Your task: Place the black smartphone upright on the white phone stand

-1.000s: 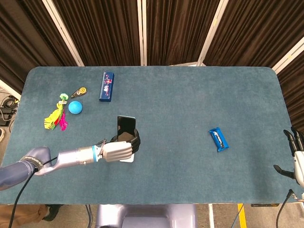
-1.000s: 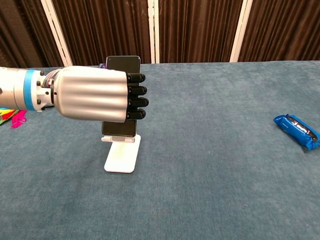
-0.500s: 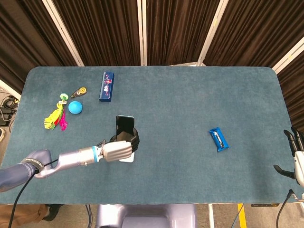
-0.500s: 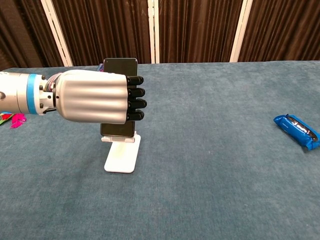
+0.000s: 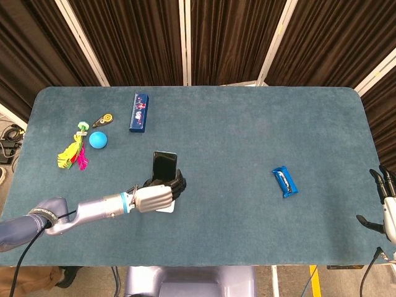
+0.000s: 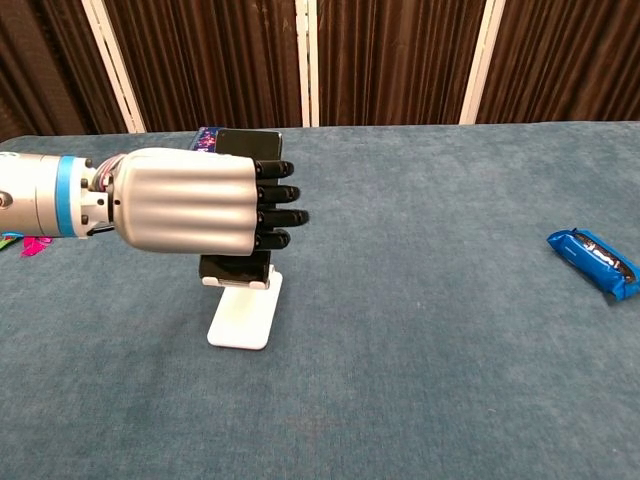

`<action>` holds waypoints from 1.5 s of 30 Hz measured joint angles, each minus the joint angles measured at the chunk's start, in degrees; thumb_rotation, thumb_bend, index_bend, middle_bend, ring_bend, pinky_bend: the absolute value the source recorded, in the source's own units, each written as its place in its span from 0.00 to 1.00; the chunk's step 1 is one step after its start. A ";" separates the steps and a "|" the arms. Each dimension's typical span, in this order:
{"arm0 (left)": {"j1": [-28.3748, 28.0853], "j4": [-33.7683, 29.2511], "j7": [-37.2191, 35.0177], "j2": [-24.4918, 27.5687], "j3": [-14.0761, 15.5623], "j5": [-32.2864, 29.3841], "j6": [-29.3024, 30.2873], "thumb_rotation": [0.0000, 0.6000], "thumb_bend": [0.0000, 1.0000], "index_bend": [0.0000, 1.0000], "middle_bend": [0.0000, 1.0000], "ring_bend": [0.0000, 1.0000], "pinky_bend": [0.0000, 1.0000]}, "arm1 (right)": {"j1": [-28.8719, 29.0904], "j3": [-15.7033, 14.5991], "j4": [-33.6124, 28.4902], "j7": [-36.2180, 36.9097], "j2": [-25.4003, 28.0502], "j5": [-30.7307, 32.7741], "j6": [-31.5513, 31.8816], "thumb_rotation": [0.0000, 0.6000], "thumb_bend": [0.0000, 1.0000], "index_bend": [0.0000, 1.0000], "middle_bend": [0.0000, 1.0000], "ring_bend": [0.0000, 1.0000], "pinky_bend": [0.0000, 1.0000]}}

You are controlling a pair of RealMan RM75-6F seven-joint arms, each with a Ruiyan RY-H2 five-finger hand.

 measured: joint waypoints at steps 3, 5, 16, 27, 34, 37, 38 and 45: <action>-0.01 -0.31 0.18 0.22 0.04 -0.16 -0.34 1.00 0.00 0.26 0.07 0.10 0.16 | -0.02 0.00 -0.03 0.07 0.03 0.01 0.01 1.00 0.00 0.00 0.00 0.00 0.00; 0.02 -0.56 0.60 0.40 0.00 -0.30 -0.56 1.00 0.00 0.24 0.04 0.09 0.16 | -0.03 -0.01 -0.06 0.12 0.06 -0.07 0.05 1.00 0.00 0.00 0.00 0.00 0.00; 0.89 -3.06 1.14 2.86 -0.29 -0.51 1.65 1.00 0.00 0.05 0.00 0.00 0.02 | -0.21 -0.15 -0.44 0.30 0.30 -0.68 0.53 1.00 0.00 0.00 0.00 0.00 0.00; 5.30 -9.19 -0.18 7.54 -2.46 -3.65 9.37 1.00 0.00 0.02 0.00 0.00 0.00 | -0.62 -0.43 -1.20 1.02 0.85 -1.87 1.59 1.00 0.00 0.00 0.00 0.00 0.00; 13.28 -16.60 -9.00 9.24 -5.07 -15.29 17.11 1.00 0.00 0.00 0.00 0.00 0.00 | -0.89 -0.64 -1.47 1.69 1.19 -2.74 2.24 1.00 0.00 0.00 0.00 0.00 0.00; 18.18 -21.27 -15.13 10.09 -5.89 -23.35 20.10 1.00 0.00 0.00 0.00 0.00 0.00 | -1.00 -0.78 -1.70 1.84 1.31 -3.38 2.65 1.00 0.00 0.00 0.00 0.00 0.00; 20.12 -22.49 -17.30 10.47 -5.91 -25.82 21.14 1.00 0.00 0.00 0.00 0.00 0.00 | -1.07 -0.86 -1.89 1.86 1.38 -3.78 2.99 1.00 0.00 0.00 0.00 0.00 0.00; 33.34 -32.53 -28.58 16.20 -3.62 -36.79 26.18 1.00 0.00 0.00 0.00 0.00 0.00 | -1.26 -1.18 -2.75 1.36 1.59 -4.95 3.77 1.00 0.00 0.00 0.00 0.00 0.00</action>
